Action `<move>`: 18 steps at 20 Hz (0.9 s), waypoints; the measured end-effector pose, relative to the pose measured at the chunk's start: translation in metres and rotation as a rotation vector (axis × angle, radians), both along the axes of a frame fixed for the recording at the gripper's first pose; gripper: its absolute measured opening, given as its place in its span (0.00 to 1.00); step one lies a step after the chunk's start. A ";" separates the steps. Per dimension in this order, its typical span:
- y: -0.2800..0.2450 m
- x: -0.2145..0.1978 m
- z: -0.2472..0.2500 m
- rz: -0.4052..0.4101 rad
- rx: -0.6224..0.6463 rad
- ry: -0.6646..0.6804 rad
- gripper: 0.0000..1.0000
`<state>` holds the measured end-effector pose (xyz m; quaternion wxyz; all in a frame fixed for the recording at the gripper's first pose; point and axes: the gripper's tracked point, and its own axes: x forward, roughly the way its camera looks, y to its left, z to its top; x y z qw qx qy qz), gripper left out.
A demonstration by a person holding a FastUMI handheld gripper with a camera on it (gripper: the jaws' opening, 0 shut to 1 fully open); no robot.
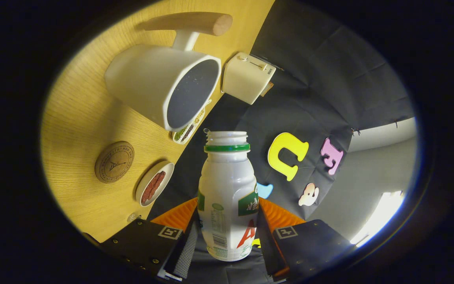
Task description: Take the bottle from table, then pour the juice into the cup, finally place the bottle on the coaster
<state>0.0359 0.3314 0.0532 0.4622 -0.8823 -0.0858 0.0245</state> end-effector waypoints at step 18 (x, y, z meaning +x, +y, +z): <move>-0.007 -0.002 -0.013 0.000 0.067 0.040 0.71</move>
